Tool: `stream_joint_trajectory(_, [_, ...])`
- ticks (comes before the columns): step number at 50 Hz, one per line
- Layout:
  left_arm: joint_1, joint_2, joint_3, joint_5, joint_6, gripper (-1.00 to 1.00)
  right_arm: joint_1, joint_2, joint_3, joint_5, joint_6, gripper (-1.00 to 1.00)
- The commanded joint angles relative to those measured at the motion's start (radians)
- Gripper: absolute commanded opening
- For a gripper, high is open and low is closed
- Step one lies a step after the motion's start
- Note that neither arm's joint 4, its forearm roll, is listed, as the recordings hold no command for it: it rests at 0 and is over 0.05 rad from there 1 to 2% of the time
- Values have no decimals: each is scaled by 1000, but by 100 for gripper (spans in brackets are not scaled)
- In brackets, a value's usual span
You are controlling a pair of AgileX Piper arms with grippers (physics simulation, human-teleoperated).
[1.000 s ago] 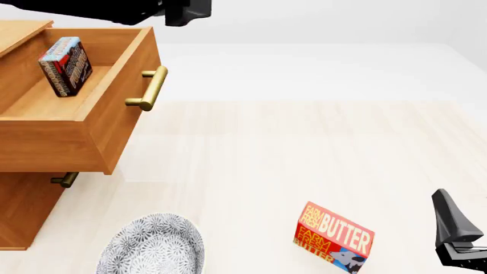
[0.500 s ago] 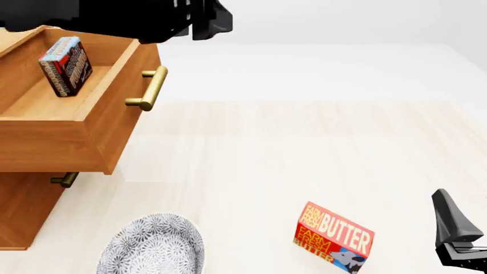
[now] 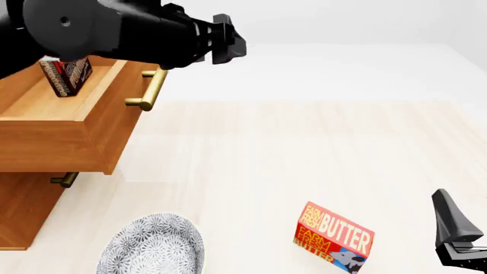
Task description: Put the chocolate pudding in the top drawer of the cabinet and close it.
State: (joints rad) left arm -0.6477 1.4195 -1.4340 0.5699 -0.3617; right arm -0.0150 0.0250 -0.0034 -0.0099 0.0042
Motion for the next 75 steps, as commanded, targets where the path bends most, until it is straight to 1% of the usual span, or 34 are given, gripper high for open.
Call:
stream_joint_trajectory(1, [-16, 21, 52, -62, -68, 100, 0, 0, 0, 0, 0, 100])
stream_joint_trajectory(10, [-18, 41, 69, -94, -95, 100, 0, 0, 0, 0, 0, 100])
stream_joint_trajectory(13, [16, 36, 99, -115, -101, 100, 0, 0, 0, 0, 0, 100])
stream_joint_trajectory(18, [29, 30, 129, -132, -113, 100, 0, 0, 0, 0, 0, 100])
stream_joint_trajectory(23, [24, 41, 135, -146, -127, 100, 0, 0, 0, 0, 0, 100])
stream_joint_trajectory(32, [30, 59, 132, -154, -131, 100, 0, 0, 0, 0, 0, 100])
stream_joint_trajectory(36, [42, 59, 145, -164, -132, 100, 0, 0, 0, 0, 0, 100])
stream_joint_trajectory(55, [105, 33, 179, -166, -112, 100, 0, 0, 0, 0, 0, 100])
stream_joint_trajectory(62, [133, 21, 206, -171, -97, 100, 0, 0, 0, 0, 0, 100])
stream_joint_trajectory(75, [174, 6, 222, -163, -75, 100, 0, 0, 0, 0, 0, 100])
